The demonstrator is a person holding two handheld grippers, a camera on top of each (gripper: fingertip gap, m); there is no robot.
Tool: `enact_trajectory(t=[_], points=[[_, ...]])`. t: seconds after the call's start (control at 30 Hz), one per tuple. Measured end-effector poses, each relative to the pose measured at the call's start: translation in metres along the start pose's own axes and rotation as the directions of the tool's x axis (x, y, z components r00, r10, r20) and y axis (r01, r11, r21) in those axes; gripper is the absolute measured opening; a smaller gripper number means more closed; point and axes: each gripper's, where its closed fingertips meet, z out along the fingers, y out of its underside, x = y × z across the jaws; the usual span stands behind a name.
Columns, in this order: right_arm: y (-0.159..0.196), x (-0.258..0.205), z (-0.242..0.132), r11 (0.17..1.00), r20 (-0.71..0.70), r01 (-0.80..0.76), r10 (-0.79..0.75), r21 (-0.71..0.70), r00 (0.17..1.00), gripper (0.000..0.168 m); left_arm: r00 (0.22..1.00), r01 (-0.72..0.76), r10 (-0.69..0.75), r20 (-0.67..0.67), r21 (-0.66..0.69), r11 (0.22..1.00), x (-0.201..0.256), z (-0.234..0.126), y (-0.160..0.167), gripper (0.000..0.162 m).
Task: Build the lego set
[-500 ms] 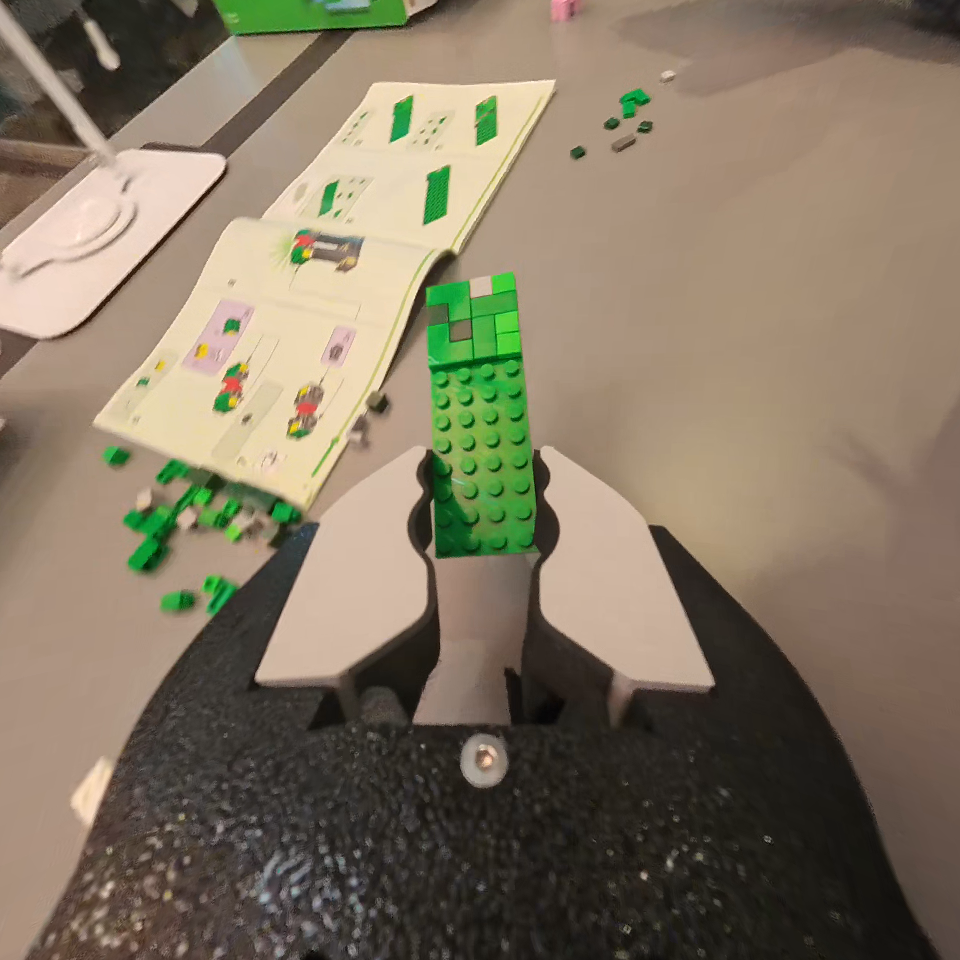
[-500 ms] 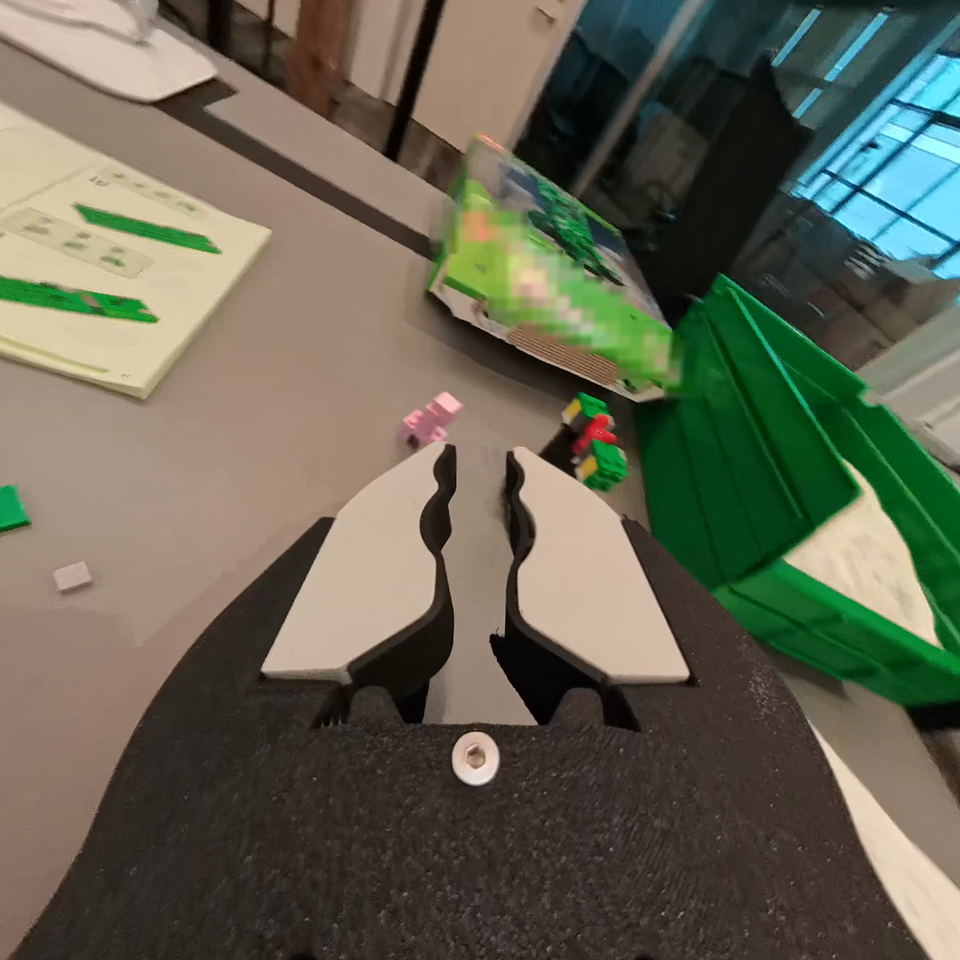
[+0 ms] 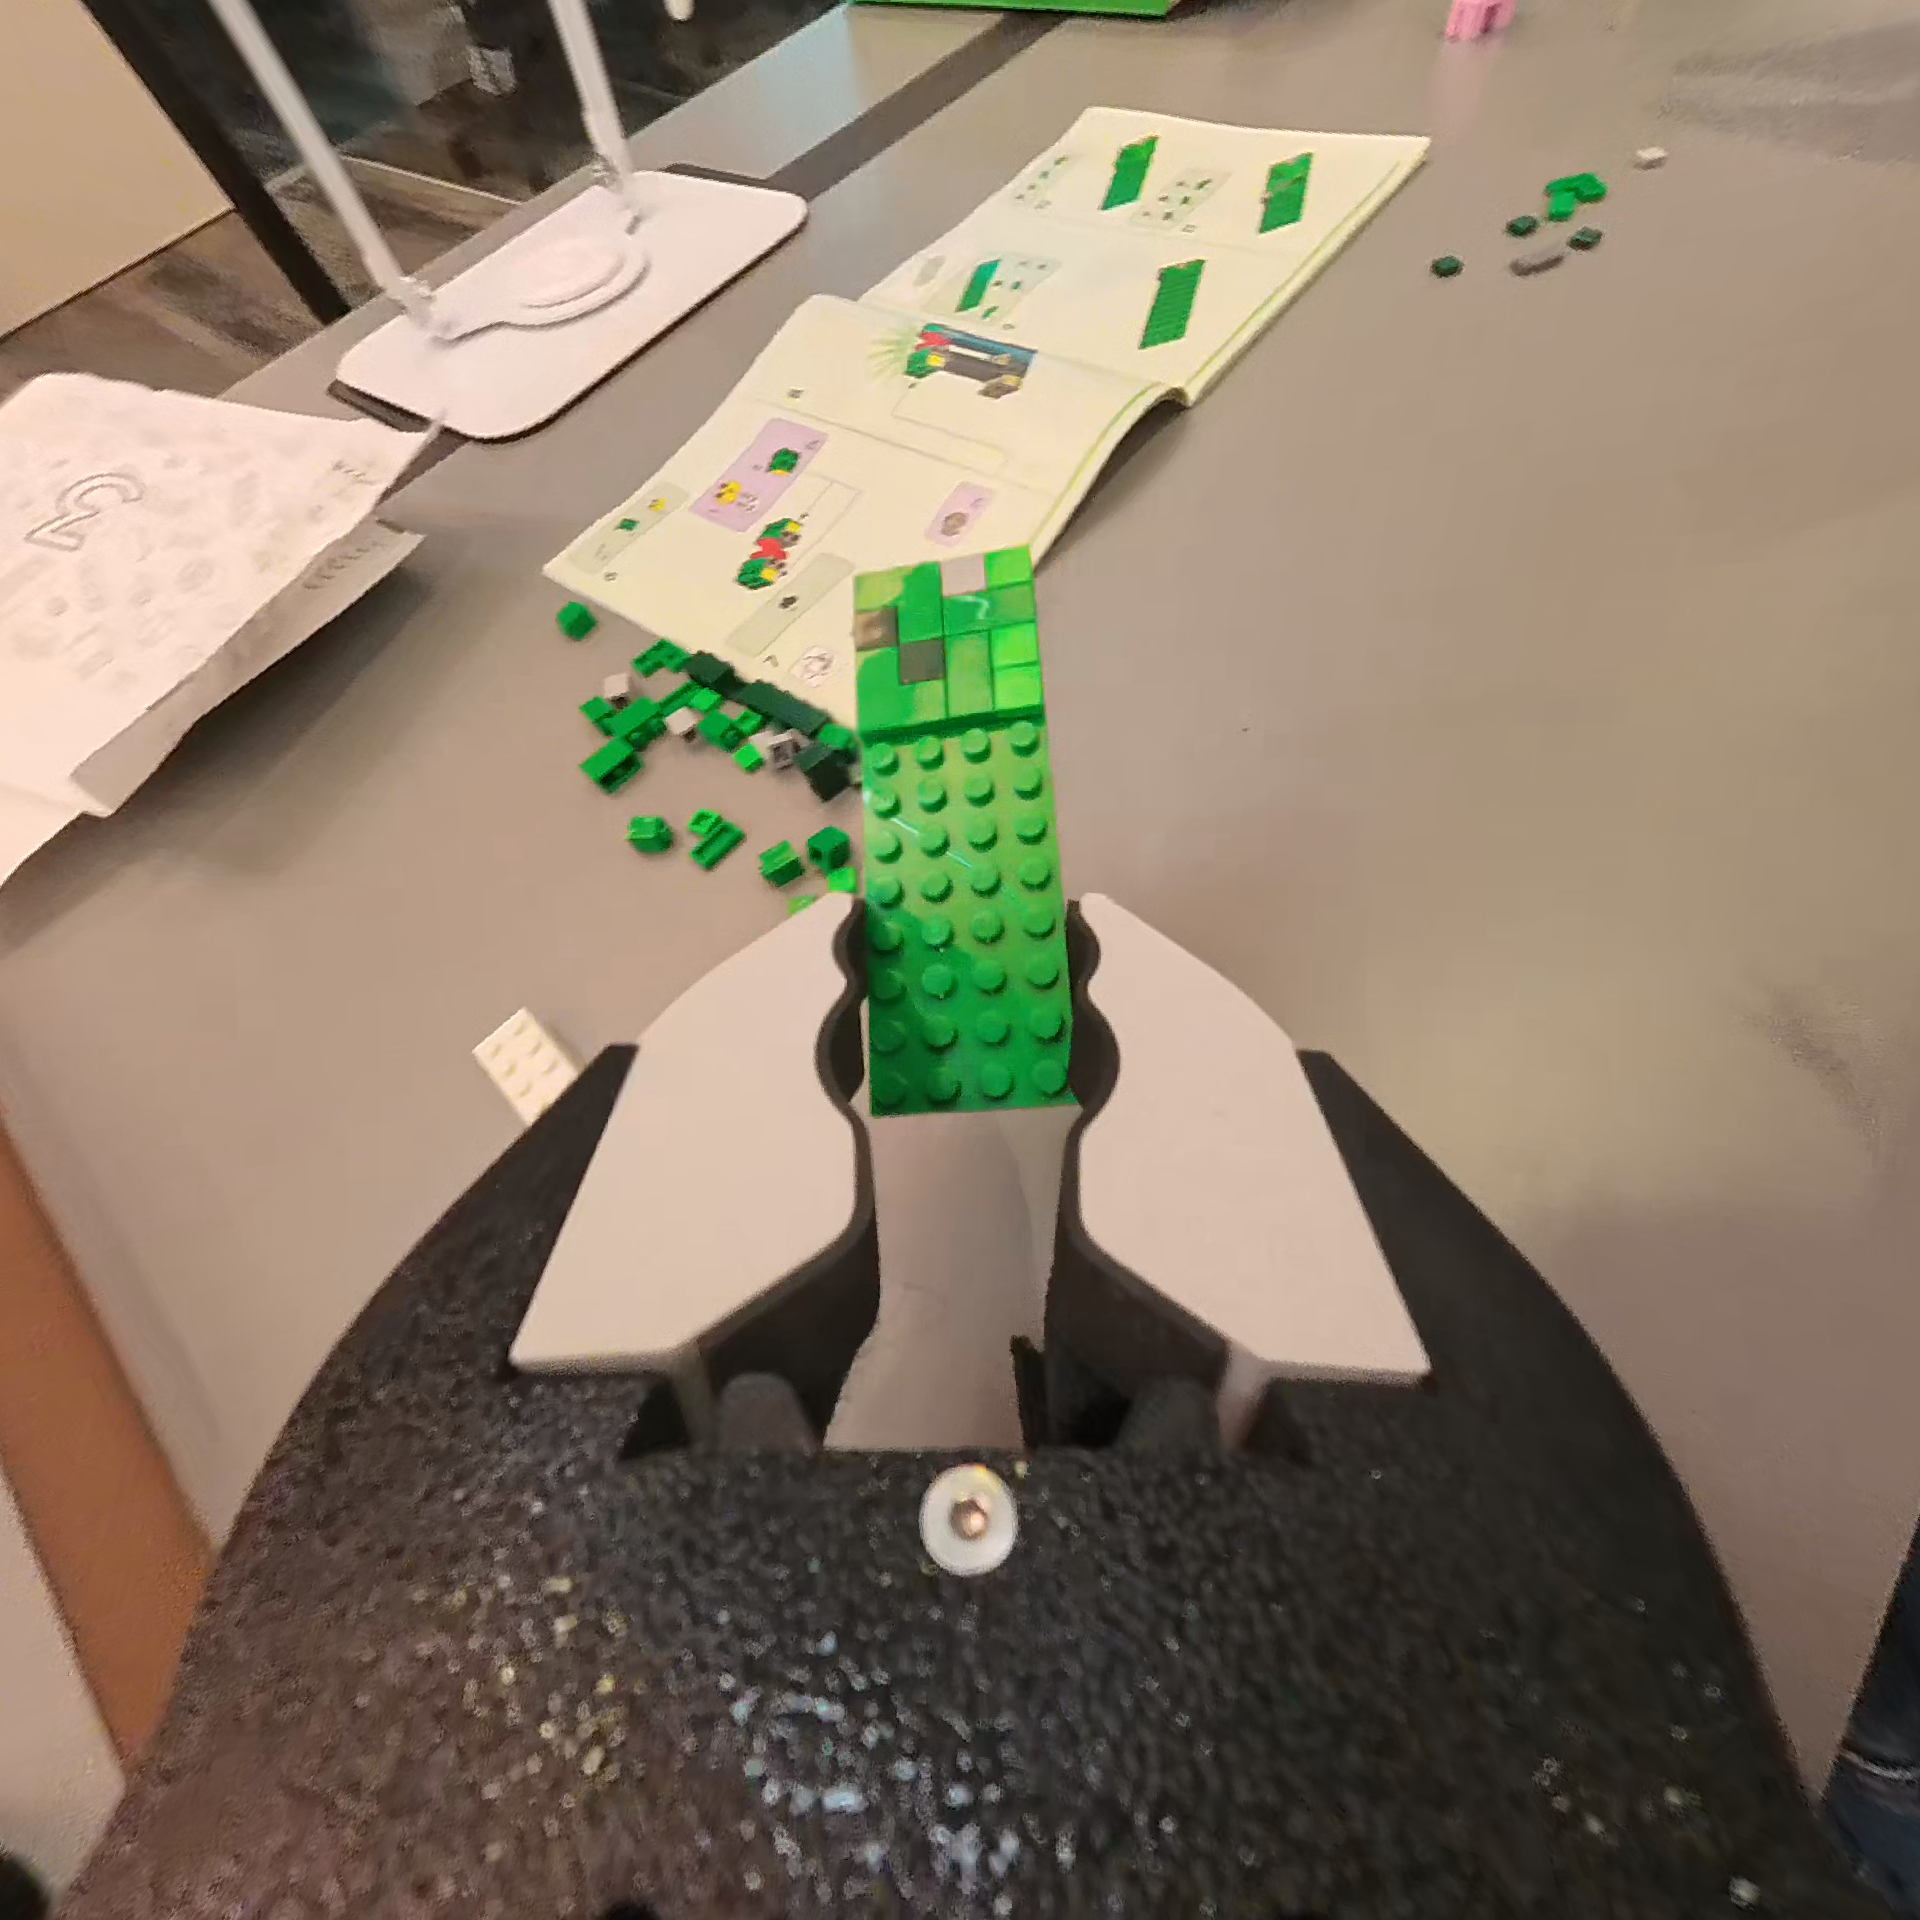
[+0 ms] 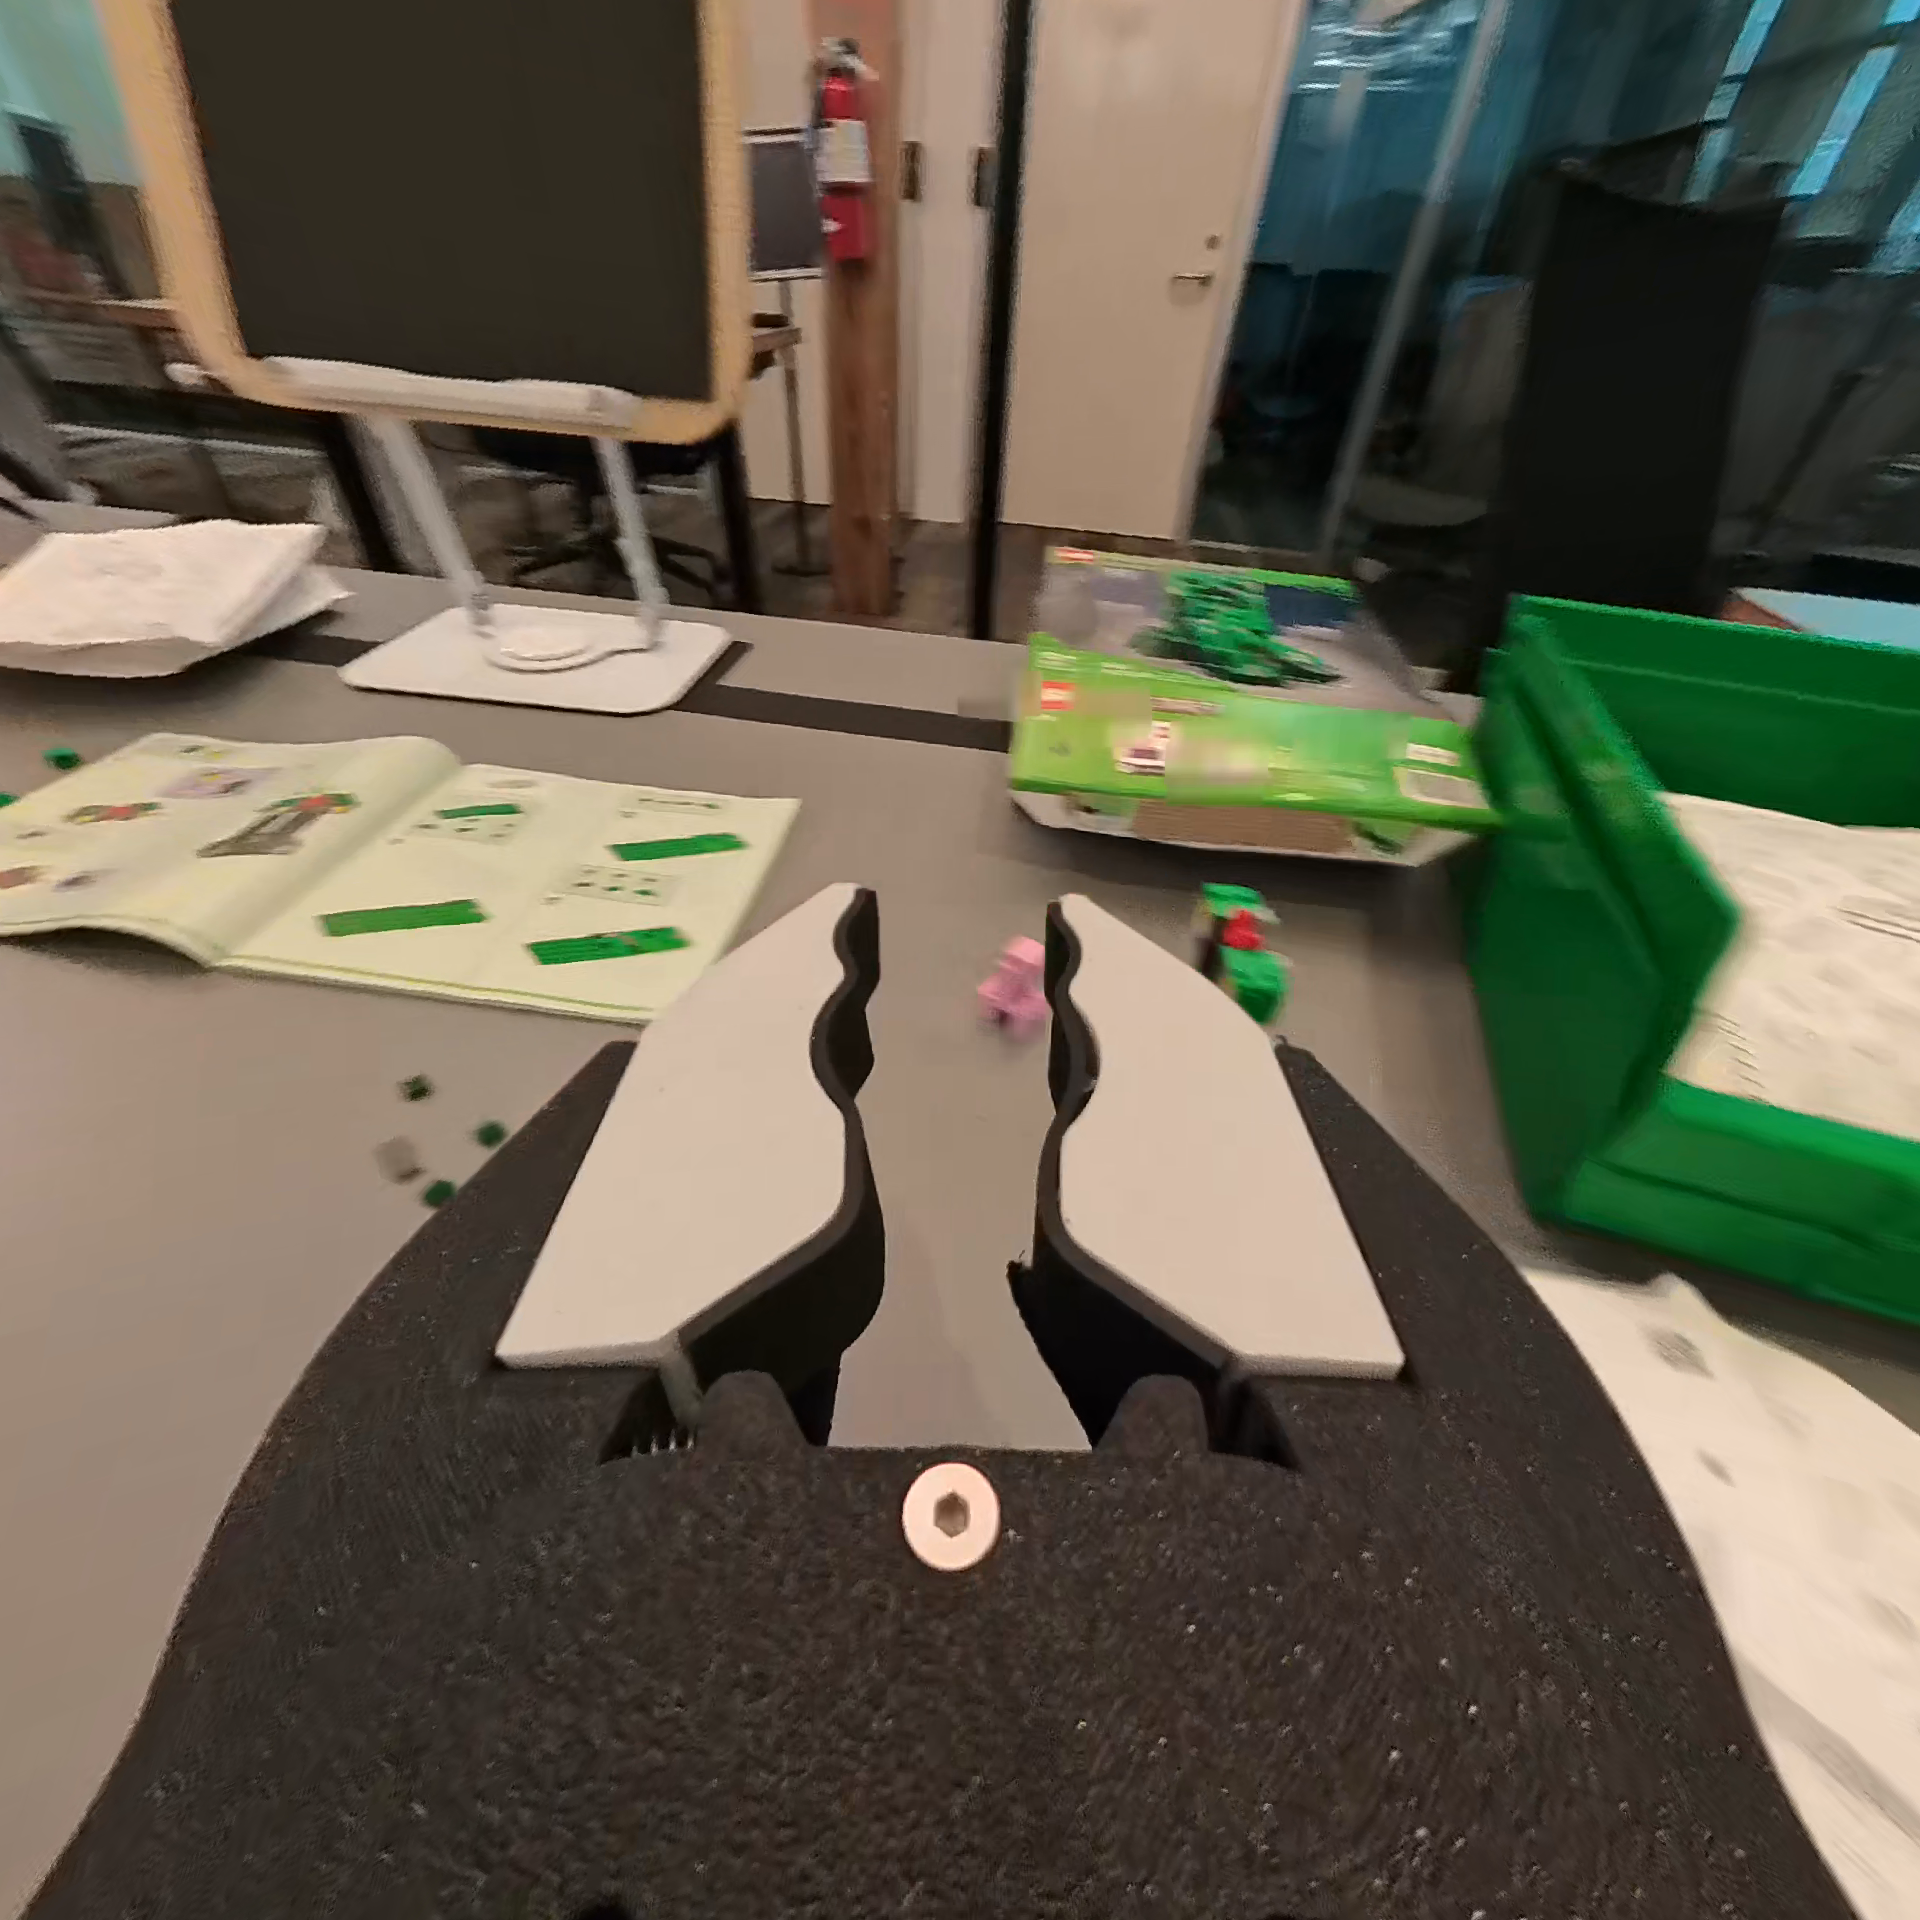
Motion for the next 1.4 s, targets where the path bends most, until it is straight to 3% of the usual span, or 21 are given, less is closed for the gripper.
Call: enact_trajectory(t=[0.17,0.33,0.5,0.8,1.17,1.23,1.4], points=[[-0.002,-0.124,0.053,0.999,0.362,0.033,-0.029,-0.006,0.932,0.028,0.995,0.060,-0.058,0.086,-0.025,0.998,-0.016,-0.019,0.014,0.035],[0.010,-0.296,0.090,0.993,0.709,0.120,-0.094,0.014,0.698,0.023,0.981,0.129,-0.126,0.150,-0.012,0.992,-0.024,-0.035,0.025,0.035],[0.035,-0.401,0.121,0.933,0.821,0.356,-0.238,0.045,0.519,0.022,0.974,0.130,-0.129,0.187,0.007,0.992,-0.028,-0.031,0.030,0.035],[0.045,-0.470,0.179,0.818,0.914,0.573,-0.275,0.058,0.299,0.006,0.978,0.124,-0.122,0.169,0.004,0.992,-0.031,-0.005,0.037,0.035],[0.089,-0.525,0.197,0.529,0.952,0.807,-0.277,0.264,-0.130,0.008,0.978,0.119,-0.119,0.172,0.012,0.993,-0.033,-0.004,0.039,0.035],[0.096,-0.528,0.200,0.484,0.946,0.826,-0.274,0.290,-0.172,0.011,0.979,0.123,-0.123,0.162,0.013,0.992,-0.032,-0.003,0.040,0.035],[0.096,-0.538,0.202,0.459,0.941,0.827,-0.249,0.324,-0.230,0.013,0.980,0.119,-0.121,0.155,0.021,0.993,-0.032,-0.004,0.039,0.035]])
